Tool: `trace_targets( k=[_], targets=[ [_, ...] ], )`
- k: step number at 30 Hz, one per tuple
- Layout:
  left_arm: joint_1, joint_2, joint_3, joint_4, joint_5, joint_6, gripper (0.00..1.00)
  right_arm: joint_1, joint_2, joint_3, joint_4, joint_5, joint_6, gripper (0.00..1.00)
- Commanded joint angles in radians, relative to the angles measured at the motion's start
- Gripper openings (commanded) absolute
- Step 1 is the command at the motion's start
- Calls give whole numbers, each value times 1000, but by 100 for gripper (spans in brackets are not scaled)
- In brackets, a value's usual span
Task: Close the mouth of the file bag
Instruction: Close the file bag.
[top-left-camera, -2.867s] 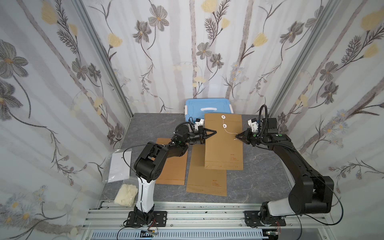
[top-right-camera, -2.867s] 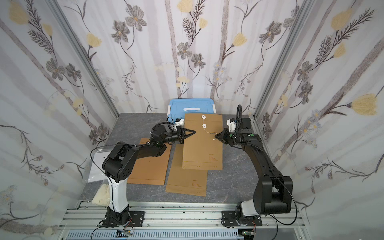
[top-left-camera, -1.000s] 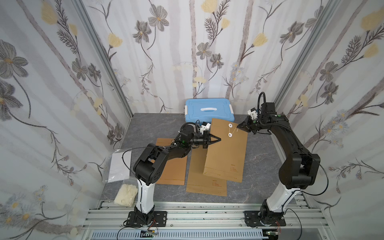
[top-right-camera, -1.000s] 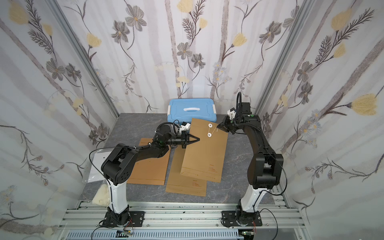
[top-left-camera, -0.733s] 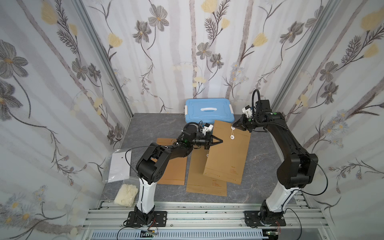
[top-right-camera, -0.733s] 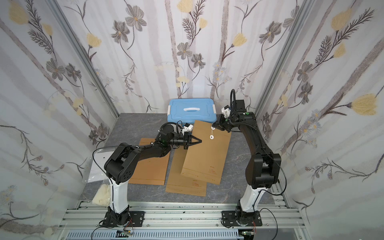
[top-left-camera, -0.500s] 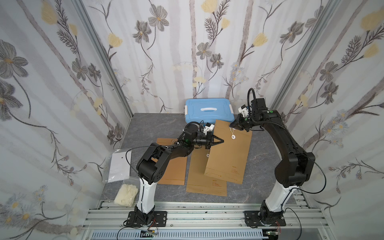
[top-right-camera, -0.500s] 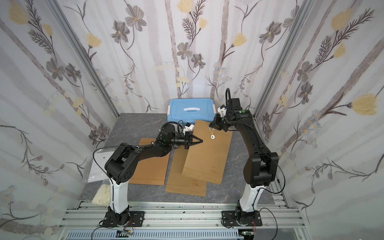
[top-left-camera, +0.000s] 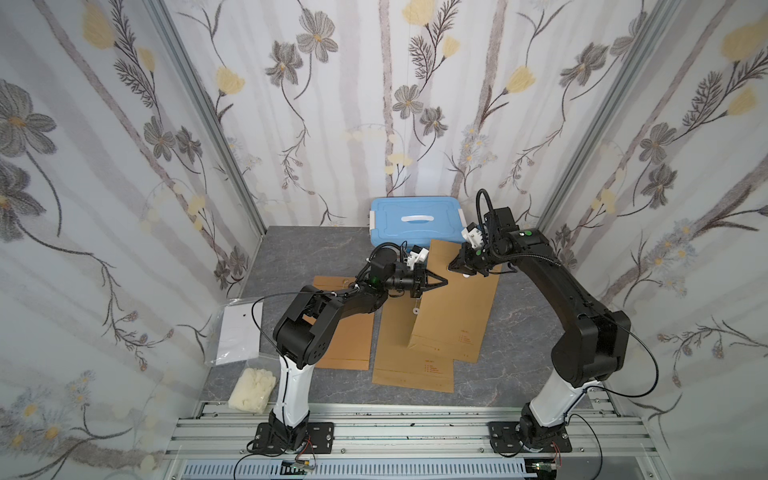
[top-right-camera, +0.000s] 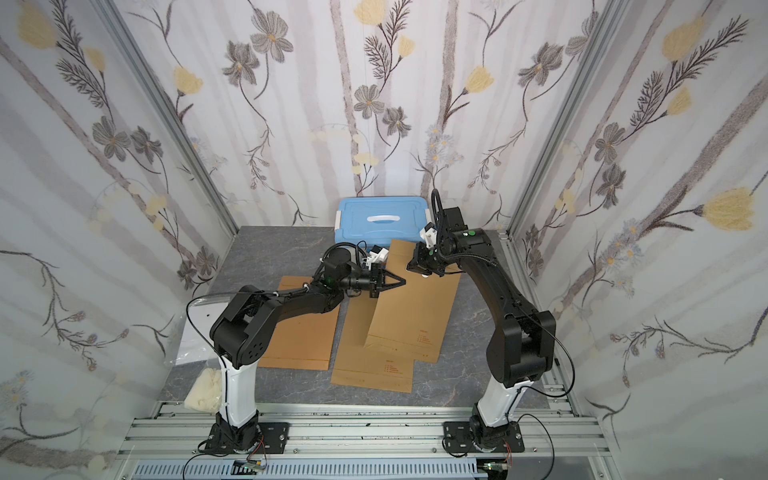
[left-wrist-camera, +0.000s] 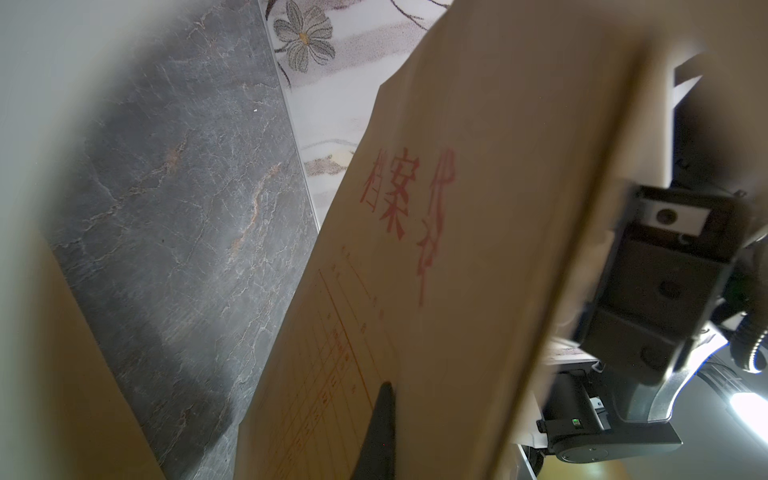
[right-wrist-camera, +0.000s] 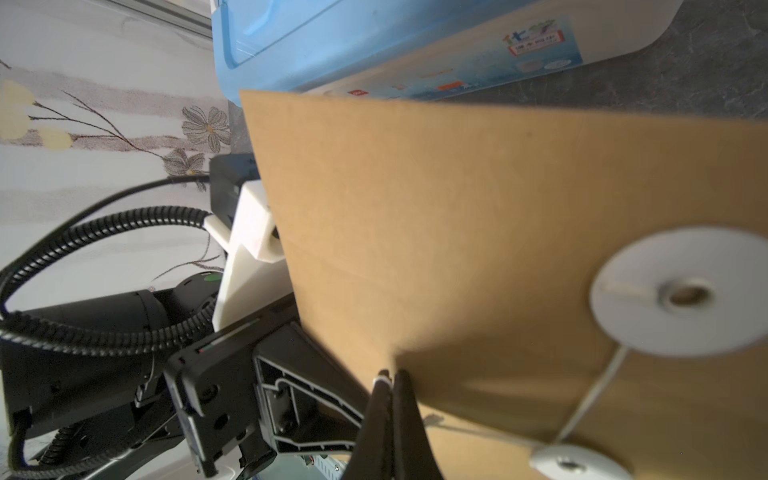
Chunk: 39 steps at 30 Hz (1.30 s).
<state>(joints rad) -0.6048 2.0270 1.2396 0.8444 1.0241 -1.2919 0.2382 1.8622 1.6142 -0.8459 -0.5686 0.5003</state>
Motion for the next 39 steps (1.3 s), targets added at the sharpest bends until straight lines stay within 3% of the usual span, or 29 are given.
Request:
trace_targets(
  k=[1, 12, 30, 39],
  targets=[
    [8, 8, -5, 136, -12, -74, 0, 3, -38, -62, 102, 9, 11, 0],
    [19, 8, -34, 196, -48, -106, 0, -31, -98, -254, 230, 13, 42, 0],
    [20, 10, -57, 251, -47, -129, 0, -169, -141, -305, 169, -30, -40, 0],
    [19, -3, -83, 279, 15, -133, 0, -233, -83, -227, 112, -198, -134, 0]
  ],
)
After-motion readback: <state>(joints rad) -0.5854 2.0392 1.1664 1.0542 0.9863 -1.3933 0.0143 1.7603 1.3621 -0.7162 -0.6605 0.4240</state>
